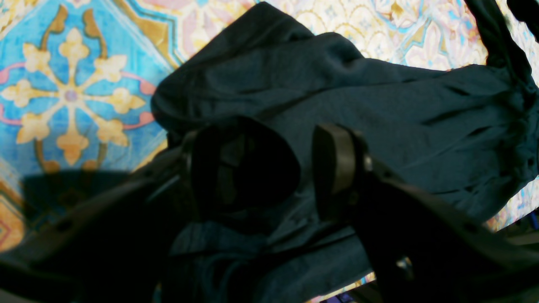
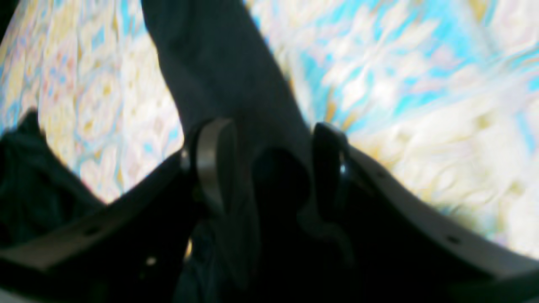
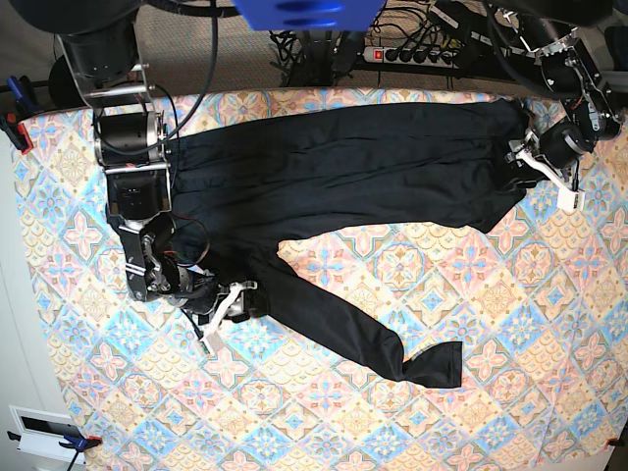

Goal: Layout the t-shirt on the table in an organized manner, then fold the t-shirt properly
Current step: 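Grasp the black sleeve near its shoulder with the right gripper, then drag the held sleeve toward the collar edge with the right gripper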

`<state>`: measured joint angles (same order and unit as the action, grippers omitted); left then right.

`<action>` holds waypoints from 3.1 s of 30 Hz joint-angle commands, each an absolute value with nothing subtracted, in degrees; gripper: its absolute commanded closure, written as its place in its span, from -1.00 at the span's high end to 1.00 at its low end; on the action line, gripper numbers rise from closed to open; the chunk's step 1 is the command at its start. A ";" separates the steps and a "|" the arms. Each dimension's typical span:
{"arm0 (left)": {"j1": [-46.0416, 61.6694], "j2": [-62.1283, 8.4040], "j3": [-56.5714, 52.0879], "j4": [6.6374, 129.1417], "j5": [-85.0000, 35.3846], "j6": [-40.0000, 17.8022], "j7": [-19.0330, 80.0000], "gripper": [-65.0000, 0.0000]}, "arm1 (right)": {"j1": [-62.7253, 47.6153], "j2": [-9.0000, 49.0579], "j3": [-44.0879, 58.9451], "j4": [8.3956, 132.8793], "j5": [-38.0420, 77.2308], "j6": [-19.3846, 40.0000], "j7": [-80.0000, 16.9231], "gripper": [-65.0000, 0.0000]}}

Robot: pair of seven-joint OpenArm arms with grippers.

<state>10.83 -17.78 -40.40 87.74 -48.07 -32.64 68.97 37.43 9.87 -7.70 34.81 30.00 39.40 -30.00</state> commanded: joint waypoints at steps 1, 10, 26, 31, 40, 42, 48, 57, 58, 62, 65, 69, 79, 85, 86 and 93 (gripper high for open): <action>10.59 -18.77 -40.84 88.66 -49.27 -32.92 67.82 0.07 | 39.60 9.98 -7.43 35.65 31.25 40.00 -27.47 -0.12; 10.51 -18.86 -40.84 88.66 -49.27 -32.92 67.82 0.07 | 39.60 10.07 -7.87 27.38 31.08 40.00 -25.98 -0.12; 10.51 -18.86 -41.80 88.66 -49.27 -32.92 67.82 0.07 | 39.60 9.98 -7.78 27.38 19.21 40.00 -25.89 -0.13; 10.59 -18.86 -45.85 88.66 -49.01 -32.92 68.18 0.07 | 39.60 9.98 -7.69 27.38 18.42 40.00 -25.80 -0.23; 10.59 -18.86 -46.64 88.57 -48.92 -32.92 68.18 0.07 | 41.80 9.98 -7.43 27.47 18.42 40.00 -23.96 -0.17; 10.59 -18.86 -46.64 88.57 -48.92 -32.92 68.26 0.07 | 43.82 9.98 -7.43 27.47 18.42 40.00 -23.96 -0.16; 10.51 -18.86 -46.64 88.57 -48.92 -32.92 68.26 0.07 | 44.53 9.98 -7.43 27.47 18.51 40.00 -21.58 -0.17; 10.51 -18.86 -46.64 88.57 -48.92 -32.92 68.26 0.07 | 44.35 8.48 -7.87 27.12 16.57 40.00 -21.58 -0.17; 10.42 -18.86 -46.64 88.57 -48.92 -32.92 68.26 0.07 | 44.35 7.52 -7.87 27.12 15.25 40.00 -21.58 -0.17; 10.42 -18.86 -46.64 88.57 -48.92 -32.92 68.26 0.07 | 43.21 6.46 -7.87 27.12 10.33 40.00 -21.58 -0.17; 10.51 -18.86 -46.64 88.57 -48.92 -32.92 68.26 0.07 | 42.51 6.37 -7.87 27.12 9.19 40.00 -21.49 -0.17; 10.59 -18.86 -46.64 88.57 -48.92 -32.92 68.26 0.07 | 41.89 6.29 -7.87 27.12 9.10 40.00 -21.49 -0.17; 10.59 -18.86 -46.64 88.57 -48.92 -32.92 68.26 0.07 | 42.07 6.29 -7.43 27.12 9.36 40.00 -20.88 -0.17; 10.59 -18.86 -46.64 88.57 -49.01 -32.92 68.26 0.07 | 42.15 6.37 -7.34 27.12 9.36 40.00 -18.24 -0.17; 10.59 -18.86 -46.64 88.57 -49.01 -32.92 68.26 0.07 | 42.15 6.37 -7.34 27.12 9.36 40.00 -18.24 -0.17; 10.59 -18.86 -46.64 88.57 -49.01 -32.92 68.26 0.07 | 42.15 6.37 0.92 27.38 9.27 40.00 -18.24 -0.17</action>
